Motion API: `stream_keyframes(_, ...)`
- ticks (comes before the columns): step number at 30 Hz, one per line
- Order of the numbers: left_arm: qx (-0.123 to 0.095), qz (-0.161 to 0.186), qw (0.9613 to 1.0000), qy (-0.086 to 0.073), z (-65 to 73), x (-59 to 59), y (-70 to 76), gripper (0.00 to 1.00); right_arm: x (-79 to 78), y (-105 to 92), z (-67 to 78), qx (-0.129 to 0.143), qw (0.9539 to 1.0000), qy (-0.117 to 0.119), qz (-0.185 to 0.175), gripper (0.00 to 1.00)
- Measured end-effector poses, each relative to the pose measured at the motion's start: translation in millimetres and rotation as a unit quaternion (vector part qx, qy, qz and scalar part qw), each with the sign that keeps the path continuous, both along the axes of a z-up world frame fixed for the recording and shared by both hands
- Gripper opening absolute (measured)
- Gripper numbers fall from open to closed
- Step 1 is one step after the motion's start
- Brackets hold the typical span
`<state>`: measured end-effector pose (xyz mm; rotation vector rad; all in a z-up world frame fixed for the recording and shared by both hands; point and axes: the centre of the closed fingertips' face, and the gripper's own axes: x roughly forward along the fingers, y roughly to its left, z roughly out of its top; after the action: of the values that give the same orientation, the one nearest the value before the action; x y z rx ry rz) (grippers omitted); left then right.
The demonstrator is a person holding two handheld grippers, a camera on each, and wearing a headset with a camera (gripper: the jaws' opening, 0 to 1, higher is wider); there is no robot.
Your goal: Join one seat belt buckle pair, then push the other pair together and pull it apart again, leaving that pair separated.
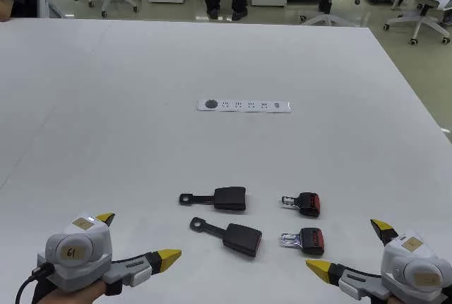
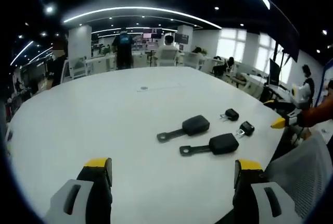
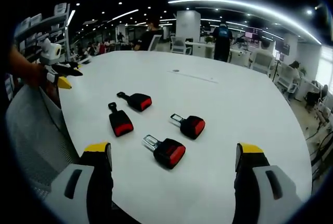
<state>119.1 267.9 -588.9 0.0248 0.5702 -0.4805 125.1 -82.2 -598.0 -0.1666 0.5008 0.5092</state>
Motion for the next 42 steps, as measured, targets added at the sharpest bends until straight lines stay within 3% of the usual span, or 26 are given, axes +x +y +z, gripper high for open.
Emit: stream_keyframes(42, 0.003, -0.002, 1.0, -0.001, 2.6, -2.7, -2.5, 0.99, -2.0, 1.9, -1.6, -0.005, 1.0, 0.003, 0.005, 1.0)
